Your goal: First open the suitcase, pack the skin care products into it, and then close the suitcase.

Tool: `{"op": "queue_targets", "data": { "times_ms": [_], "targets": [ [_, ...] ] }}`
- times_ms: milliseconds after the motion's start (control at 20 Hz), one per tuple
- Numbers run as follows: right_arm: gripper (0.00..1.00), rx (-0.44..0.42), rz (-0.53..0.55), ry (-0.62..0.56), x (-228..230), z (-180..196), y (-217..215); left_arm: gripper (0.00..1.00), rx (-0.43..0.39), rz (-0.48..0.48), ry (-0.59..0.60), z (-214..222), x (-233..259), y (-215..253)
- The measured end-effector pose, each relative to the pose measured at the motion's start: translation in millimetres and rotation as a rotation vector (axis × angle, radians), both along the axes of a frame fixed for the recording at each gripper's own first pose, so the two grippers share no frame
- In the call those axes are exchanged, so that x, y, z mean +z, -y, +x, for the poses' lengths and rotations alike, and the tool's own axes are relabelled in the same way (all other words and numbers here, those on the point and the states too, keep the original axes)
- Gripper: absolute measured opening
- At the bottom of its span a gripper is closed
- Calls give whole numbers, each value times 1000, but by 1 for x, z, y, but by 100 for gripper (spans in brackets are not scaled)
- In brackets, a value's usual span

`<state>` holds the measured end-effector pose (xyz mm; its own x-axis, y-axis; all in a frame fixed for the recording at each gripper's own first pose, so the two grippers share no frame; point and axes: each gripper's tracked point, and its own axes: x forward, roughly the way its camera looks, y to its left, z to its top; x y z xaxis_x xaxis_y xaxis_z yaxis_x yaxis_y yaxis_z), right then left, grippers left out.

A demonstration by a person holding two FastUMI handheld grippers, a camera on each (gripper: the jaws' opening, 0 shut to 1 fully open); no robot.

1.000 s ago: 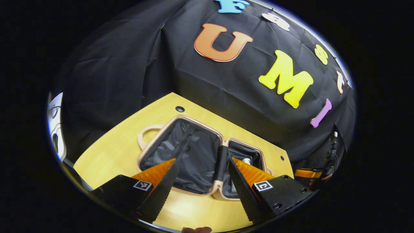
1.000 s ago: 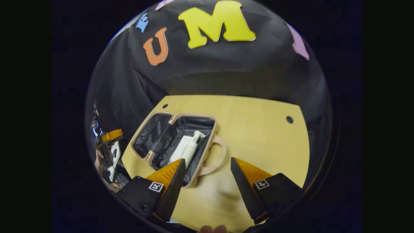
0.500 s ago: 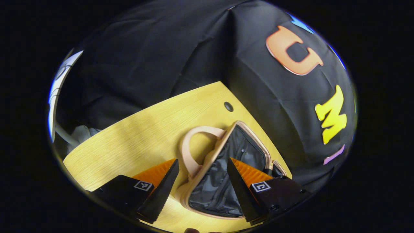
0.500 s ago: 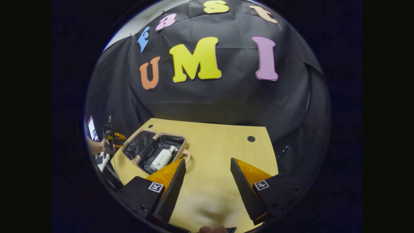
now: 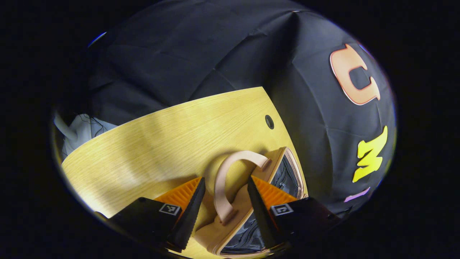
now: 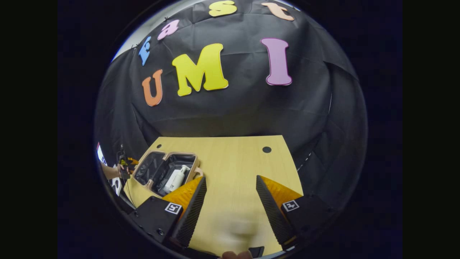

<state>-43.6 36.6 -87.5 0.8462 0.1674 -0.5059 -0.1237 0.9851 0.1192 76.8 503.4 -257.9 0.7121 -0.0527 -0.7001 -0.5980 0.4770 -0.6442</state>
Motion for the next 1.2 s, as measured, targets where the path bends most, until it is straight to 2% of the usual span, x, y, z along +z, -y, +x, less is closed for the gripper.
{"op": "queue_targets", "data": {
  "times_ms": [50,100,150,200,250,300,350,400,450,550,600,700,750,800,850,900,1000,1050,1100,1200],
  "targets": [
    [82,-2,2,-2,-1,0,-1,70,16,-25,-5,0,-4,0],
    [83,1,9,-13,-3,-1,-4,79,26,-53,2,3,-5,5],
    [82,2,13,-24,-6,-3,-6,63,29,-72,16,9,-4,10],
    [82,5,15,-29,-6,-3,-6,72,20,-87,16,13,-8,14],
    [79,9,16,-28,-5,-3,-8,54,7,-102,5,15,-11,20],
    [82,13,17,-27,-4,-4,-9,48,8,-88,-20,14,-17,18],
    [83,15,20,-24,-3,-6,-10,24,15,-72,-43,13,-20,14],
    [83,16,26,-26,-4,-7,-11,36,26,-73,-40,12,-13,11],
    [82,17,38,-25,-5,-9,-12,19,34,-68,-31,12,-5,10],
    [79,7,52,-18,-6,-11,-9,13,36,-21,-2,13,14,7],
    [86,-17,22,8,-5,-9,1,12,38,7,23,15,30,7],
    [83,-79,-39,121,13,2,16,10,32,71,84,17,72,15],
    [83,-112,-49,174,27,-2,24,9,24,119,112,18,93,20],
    [78,-144,-53,219,38,-3,33,8,12,178,133,18,113,27],
    [78,-176,-47,249,45,-3,42,7,1,245,156,18,135,35],
    [83,-202,-27,262,48,-6,51,7,-14,324,184,19,161,49],
    [83,-239,17,256,45,-10,66,6,-55,483,229,22,206,83],
    [79,-259,30,249,40,-12,77,6,-81,562,258,23,227,106],
    [83,-282,44,240,37,-16,90,6,-102,635,296,21,247,131],
    [83,-318,80,225,35,-25,105,6,-141,729,381,28,277,192]
  ]
}}
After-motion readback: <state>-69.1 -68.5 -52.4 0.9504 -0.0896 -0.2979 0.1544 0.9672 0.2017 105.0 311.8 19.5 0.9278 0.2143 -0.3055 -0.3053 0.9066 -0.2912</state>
